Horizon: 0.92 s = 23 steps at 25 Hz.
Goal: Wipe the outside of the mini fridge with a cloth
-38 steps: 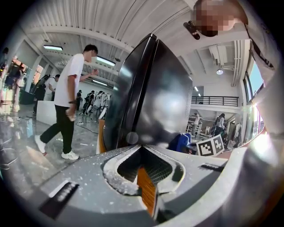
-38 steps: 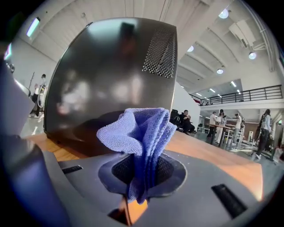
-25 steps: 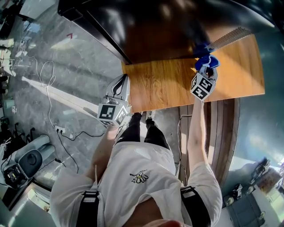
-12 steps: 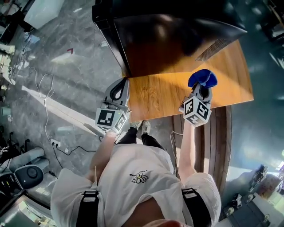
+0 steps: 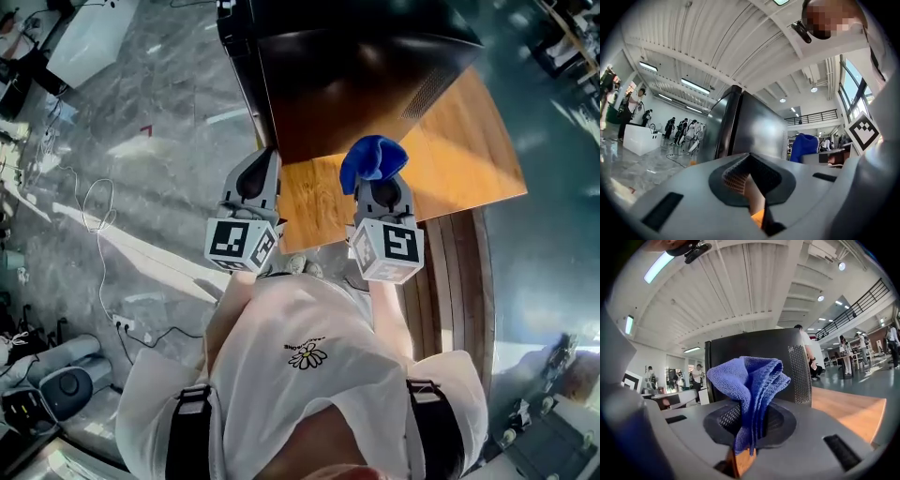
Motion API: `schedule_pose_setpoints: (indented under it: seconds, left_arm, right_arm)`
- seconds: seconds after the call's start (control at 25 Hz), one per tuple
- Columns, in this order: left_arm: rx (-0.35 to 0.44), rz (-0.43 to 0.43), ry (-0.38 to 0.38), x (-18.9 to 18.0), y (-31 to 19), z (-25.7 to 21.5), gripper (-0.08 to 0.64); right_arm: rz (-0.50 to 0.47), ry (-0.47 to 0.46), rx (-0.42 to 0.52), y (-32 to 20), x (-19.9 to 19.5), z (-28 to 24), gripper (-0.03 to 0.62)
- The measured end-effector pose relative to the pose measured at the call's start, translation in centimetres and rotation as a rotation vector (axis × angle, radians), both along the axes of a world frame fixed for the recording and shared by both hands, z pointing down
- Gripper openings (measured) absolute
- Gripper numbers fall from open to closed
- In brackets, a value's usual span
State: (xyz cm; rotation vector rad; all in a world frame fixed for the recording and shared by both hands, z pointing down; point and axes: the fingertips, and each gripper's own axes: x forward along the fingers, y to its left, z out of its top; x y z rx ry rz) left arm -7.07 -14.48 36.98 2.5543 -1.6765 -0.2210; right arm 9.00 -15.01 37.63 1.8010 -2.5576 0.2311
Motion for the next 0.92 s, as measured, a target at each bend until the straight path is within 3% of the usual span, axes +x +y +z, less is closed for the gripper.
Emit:
schedule_pose_setpoints:
  seconds: [0.68,0.92]
  left_arm:
    - [0.054,0.033,-0.023,-0.2,-0.2,-1.8,0.005]
    - [0.081,0.043,0.003,-0.1,0.1,-2.4,0.005]
  right_arm:
    - [0.006,0.014,0.043,2.2,-1.8,-1.7,0.071]
    - [0.005,0.018,0.032,2.6,-1.8,-1.2,0.071]
